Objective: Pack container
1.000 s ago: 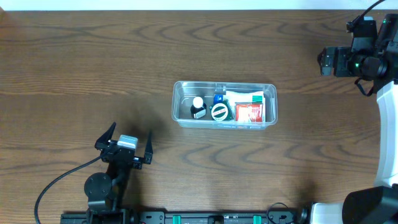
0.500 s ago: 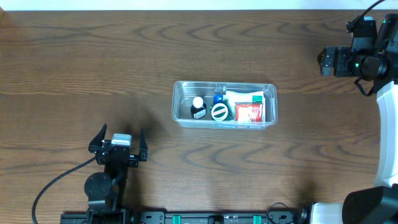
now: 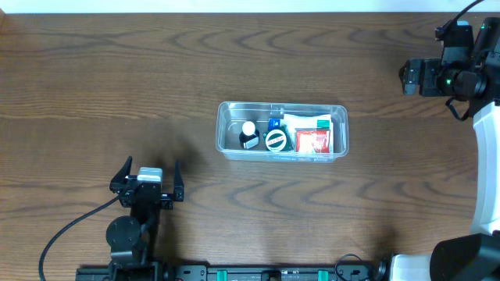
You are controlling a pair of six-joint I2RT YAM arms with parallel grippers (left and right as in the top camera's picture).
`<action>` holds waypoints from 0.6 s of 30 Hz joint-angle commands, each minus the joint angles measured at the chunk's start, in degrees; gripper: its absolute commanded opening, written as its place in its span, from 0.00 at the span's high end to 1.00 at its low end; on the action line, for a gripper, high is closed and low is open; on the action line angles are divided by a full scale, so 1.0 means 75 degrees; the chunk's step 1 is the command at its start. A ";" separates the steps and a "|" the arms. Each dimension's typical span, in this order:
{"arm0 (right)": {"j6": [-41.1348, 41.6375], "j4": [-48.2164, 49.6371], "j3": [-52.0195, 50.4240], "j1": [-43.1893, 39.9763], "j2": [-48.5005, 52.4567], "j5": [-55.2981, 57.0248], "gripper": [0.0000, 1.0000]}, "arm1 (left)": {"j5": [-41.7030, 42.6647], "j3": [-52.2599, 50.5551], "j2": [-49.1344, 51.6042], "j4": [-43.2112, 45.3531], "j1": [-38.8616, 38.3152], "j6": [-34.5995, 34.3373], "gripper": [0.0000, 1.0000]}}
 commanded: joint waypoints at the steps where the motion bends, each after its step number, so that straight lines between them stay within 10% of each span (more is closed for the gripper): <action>1: 0.0082 -0.0006 0.0076 -0.0003 -0.0067 -0.0026 0.01 | -0.0038 -0.0219 -0.0052 -0.0082 -0.0023 -0.0050 0.02; 18: 0.0082 -0.0009 0.0058 0.0029 -0.0201 -0.0026 0.01 | -0.0038 -0.0219 -0.0052 -0.0082 -0.0023 -0.0047 0.02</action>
